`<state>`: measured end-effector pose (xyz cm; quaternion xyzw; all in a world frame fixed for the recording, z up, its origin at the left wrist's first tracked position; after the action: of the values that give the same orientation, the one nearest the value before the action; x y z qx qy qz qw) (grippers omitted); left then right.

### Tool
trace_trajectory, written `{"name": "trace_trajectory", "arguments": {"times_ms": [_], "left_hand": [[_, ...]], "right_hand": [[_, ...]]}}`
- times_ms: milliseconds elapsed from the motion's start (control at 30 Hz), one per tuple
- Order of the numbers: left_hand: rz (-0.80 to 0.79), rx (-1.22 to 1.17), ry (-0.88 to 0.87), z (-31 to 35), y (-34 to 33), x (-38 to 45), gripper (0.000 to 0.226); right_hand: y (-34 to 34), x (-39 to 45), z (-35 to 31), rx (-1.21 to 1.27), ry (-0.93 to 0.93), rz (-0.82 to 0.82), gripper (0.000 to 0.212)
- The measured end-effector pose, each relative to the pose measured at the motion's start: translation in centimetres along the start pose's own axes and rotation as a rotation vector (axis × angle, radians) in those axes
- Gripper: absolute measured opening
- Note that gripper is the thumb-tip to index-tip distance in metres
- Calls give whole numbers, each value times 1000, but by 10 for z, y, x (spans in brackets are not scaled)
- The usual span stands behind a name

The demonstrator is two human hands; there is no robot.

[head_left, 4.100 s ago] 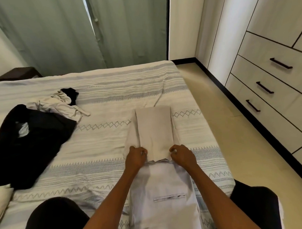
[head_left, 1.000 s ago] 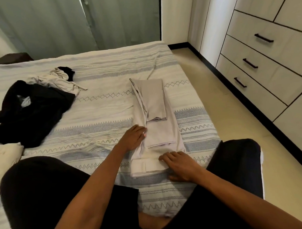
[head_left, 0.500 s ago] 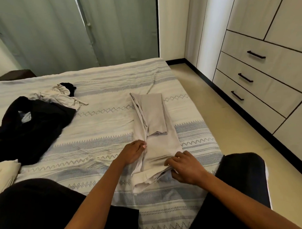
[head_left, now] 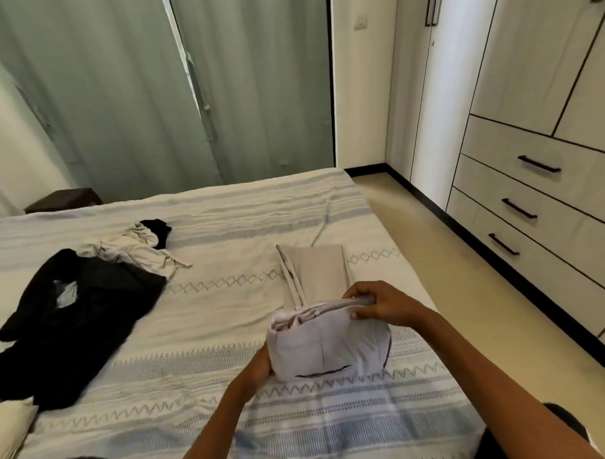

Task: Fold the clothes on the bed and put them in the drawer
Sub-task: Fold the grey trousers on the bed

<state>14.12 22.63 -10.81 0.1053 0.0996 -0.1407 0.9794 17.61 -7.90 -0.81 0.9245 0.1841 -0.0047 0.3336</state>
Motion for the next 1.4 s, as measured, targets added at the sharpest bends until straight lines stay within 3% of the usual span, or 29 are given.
{"name": "trace_trajectory", "arguments": {"times_ms": [33,67,133,267,433,500,533,633,733,867,1033,1133,1267,1400], "left_hand": [[82,-59,21,6,0,-1,92],[135,-111,24,6,2,3,82],[193,-108,-9,13,7,15,87],[225,-30,-43,32,13,40,59],[189,192,53,29,3,66,60],[236,212,69,29,0,78,67],[263,233,69,31,0,83,74],[294,332,70,35,2,105,83],[296,424,114,40,1,126,80],[341,378,146,40,-3,142,59],[359,336,163,28,4,149,43],[438,195,73,32,10,147,26],[512,-16,-64,50,31,166,19],[573,-89,-116,63,59,225,30]], "right_hand": [[4,12,3,38,-26,-1,25],[7,23,6,74,-49,1,25],[10,46,16,147,-103,13,26],[4,83,47,301,-227,85,35],[-25,87,67,849,-517,200,86],[-30,81,78,1055,-567,119,86],[-30,76,82,1099,-549,65,74],[-34,65,87,1104,-570,104,39],[-38,69,92,962,-619,275,35],[-38,77,92,868,-577,343,25],[-34,80,87,782,-503,302,26],[-21,85,77,898,-491,206,32],[7,127,59,981,-427,120,34],[22,198,56,841,-384,266,34]]}}
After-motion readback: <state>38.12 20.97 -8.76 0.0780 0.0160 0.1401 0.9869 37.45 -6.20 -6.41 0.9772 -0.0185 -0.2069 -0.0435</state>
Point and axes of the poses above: each hand's wrist, its own x-axis towards the middle knuckle, its own y-axis out of the back of the hand, z = x × y, the point moved 1 cm from there along x, towards the middle knuckle, and after that the axes turned 9 degrees about -y, right-handed, at the moved point
